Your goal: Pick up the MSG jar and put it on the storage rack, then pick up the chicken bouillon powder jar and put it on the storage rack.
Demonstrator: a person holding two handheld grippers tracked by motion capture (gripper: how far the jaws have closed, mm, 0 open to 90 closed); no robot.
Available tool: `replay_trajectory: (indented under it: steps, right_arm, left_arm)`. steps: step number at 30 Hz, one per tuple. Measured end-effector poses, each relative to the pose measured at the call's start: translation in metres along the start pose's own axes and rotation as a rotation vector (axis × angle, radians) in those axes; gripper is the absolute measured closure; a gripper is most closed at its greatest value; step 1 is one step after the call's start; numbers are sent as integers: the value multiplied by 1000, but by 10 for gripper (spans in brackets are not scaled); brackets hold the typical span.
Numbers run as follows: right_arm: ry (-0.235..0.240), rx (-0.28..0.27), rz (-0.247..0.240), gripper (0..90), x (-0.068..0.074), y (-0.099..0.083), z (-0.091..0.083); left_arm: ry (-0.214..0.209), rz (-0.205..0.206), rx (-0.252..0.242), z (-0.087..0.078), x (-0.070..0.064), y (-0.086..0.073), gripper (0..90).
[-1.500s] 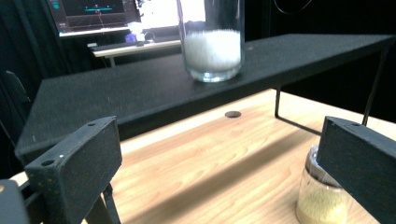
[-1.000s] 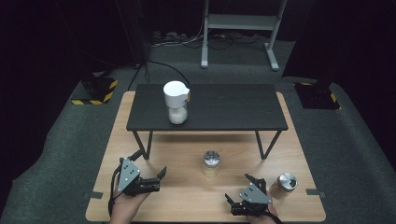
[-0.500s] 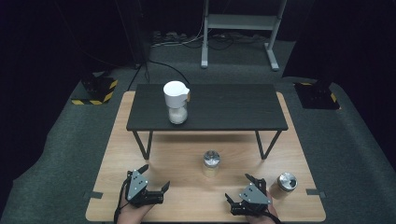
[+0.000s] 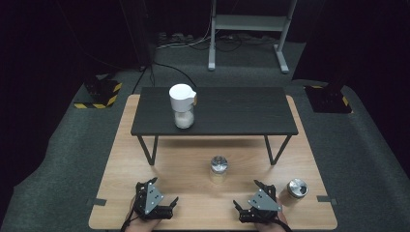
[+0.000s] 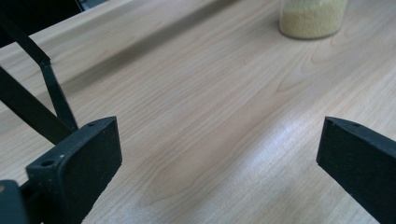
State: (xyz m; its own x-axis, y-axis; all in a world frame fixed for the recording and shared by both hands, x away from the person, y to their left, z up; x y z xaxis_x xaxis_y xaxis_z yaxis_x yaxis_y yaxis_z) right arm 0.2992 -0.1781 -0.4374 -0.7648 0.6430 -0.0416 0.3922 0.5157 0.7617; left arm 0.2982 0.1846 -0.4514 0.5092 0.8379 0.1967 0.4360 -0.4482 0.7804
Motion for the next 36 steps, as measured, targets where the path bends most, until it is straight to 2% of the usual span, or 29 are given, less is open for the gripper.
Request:
replay_trajectory:
  steps: [4,9,11,13,16,23,29,36]
  right_arm:
    - [4,-13,8,1,-1,0,-1]
    - [12,-19,0,0,-1,-1,-2]
    - [14,0,3,5,-1,0,0]
    - [14,15,5,8,0,1,2]
    - [20,7,-1,7,1,1,2]
    - [28,-6,42,3,-1,4,-2]
    - [28,-60,38,0,-2,12,-9]
    - [53,-61,49,0,1,21,-6]
  left_arm:
    - [-1,47,7,0,-4,0,5]
    - [-13,48,7,1,-4,0,5]
    - [-12,52,1,0,-5,0,6]
    - [-21,82,-7,-1,-7,0,6]
    - [-33,103,-10,-1,-8,0,8]
    - [-42,90,-10,-1,-7,0,10]
    - [-56,91,-3,0,-6,1,10]
    - [-71,74,-15,-1,-5,0,10]
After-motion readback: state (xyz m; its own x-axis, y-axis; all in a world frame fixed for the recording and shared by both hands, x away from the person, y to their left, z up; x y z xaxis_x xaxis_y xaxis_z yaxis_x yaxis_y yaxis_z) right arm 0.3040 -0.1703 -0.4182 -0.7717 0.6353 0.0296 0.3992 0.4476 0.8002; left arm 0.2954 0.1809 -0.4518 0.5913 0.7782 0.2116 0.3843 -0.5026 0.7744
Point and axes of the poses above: each handheld gripper's, and its own axes: z roughly forward along the jaws, y roughly out of its top, x roughly to its left, the point moved 1 cm from there along z, roughly forward along the jaws, and after that the axes turned 10 degrees about y, right-handed, at the moved point
